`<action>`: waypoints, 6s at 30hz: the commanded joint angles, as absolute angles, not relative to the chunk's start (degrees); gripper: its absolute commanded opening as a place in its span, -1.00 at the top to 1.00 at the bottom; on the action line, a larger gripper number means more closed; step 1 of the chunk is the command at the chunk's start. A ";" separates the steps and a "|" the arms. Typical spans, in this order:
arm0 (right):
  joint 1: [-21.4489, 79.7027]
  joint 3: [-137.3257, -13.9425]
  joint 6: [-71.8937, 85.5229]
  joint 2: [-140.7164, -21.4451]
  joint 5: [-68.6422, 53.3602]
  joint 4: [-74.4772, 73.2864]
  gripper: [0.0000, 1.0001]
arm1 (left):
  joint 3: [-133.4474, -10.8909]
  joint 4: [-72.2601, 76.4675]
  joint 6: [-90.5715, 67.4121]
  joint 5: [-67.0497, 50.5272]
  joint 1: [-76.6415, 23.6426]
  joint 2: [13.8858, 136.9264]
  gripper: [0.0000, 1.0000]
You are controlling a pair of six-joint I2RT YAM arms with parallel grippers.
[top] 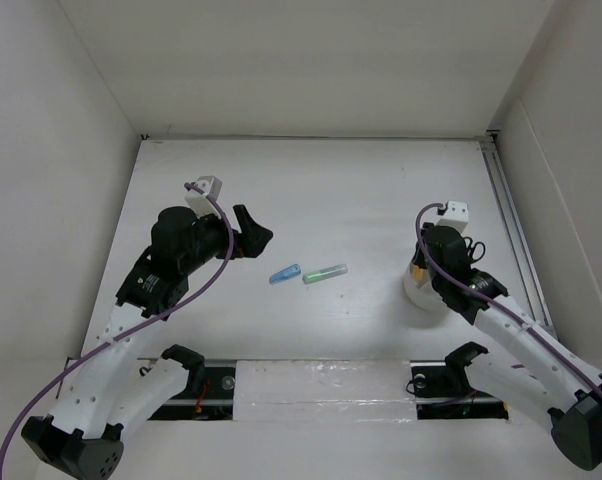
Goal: Sort the stationery into containers
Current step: Place the pen in the storage box, then pick up the pen from the center of the board.
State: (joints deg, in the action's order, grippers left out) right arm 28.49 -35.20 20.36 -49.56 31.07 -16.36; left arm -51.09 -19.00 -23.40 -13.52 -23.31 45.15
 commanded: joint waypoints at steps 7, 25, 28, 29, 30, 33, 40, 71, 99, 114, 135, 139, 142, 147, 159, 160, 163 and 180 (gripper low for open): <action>28.13 -37.79 20.30 -49.31 32.43 -15.64 0.72 | -51.68 -16.52 -22.59 -14.50 -23.55 44.30 -1.00; 28.13 -37.79 20.92 -49.83 34.10 -16.17 0.65 | -51.68 -16.52 -22.59 -14.50 -24.08 43.77 -1.00; 28.13 -37.79 20.92 -49.83 34.10 -16.17 0.59 | -51.68 -16.52 -22.59 -14.50 -24.08 43.77 -1.00; 28.13 -37.79 20.92 -49.83 33.58 -16.17 0.59 | -51.68 -16.52 -22.59 -14.50 -24.08 43.77 -1.00; 28.13 -37.79 20.92 -49.83 33.57 -16.17 0.54 | -51.68 -16.52 -22.59 -14.50 -24.08 43.77 -1.00; 28.13 -37.79 20.92 -49.83 33.57 -16.17 0.51 | -51.68 -16.52 -22.59 -14.50 -24.08 43.77 -1.00; 28.74 -37.79 20.39 -49.31 33.57 -15.64 0.59 | -51.68 -16.52 -22.59 -14.50 -24.08 43.77 -1.00; 29.79 -38.32 21.97 -50.36 35.77 -16.96 0.51 | -51.68 -16.52 -22.59 -13.97 -24.08 43.77 -1.00; 30.32 -38.84 22.50 -51.42 36.91 -16.96 0.29 | -51.68 -16.52 -22.59 -13.97 -24.08 43.77 -1.00; 30.85 -38.85 22.50 -52.03 37.44 -17.58 0.16 | -51.68 -16.52 -22.59 -13.97 -24.08 43.24 -1.00; 50.35 -50.24 35.91 -62.00 49.81 -22.74 -1.00 | -52.73 -20.65 -26.89 -0.70 -21.71 45.97 -1.00; 54.05 -63.92 48.48 -74.59 61.33 -36.25 -1.00 | -52.73 -21.26 -26.89 2.54 -21.71 45.44 -1.00; 54.58 -76.06 58.83 -86.46 56.35 -45.01 -1.00 | -52.21 -21.27 -27.42 3.87 -21.71 45.44 -1.00; 55.73 -85.25 79.33 -98.24 56.71 -55.99 -1.00 | -52.21 -21.27 -27.42 4.48 -21.71 44.83 -1.00; 48.52 -72.34 93.87 -100.63 35.26 -42.90 -0.65 | -51.15 -20.74 -27.42 2.47 -21.71 42.36 -1.00; 48.52 -72.33 93.87 -101.24 35.24 -42.89 -0.62 | -51.15 -20.74 -27.42 1.59 -21.71 42.36 -1.00; 49.91 -76.35 95.97 -104.41 35.24 -47.62 -0.62 | -51.15 -20.74 -26.89 0.97 -21.71 42.36 -1.00; 48.43 -76.03 103.36 -114.17 22.78 -45.53 -0.35 | -50.63 -20.21 -26.89 -1.32 -21.71 40.17 -1.00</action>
State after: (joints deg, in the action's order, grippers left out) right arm 49.21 -77.84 100.55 -111.87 29.41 -49.23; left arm -51.09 -22.11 -27.11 -0.14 -21.89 40.71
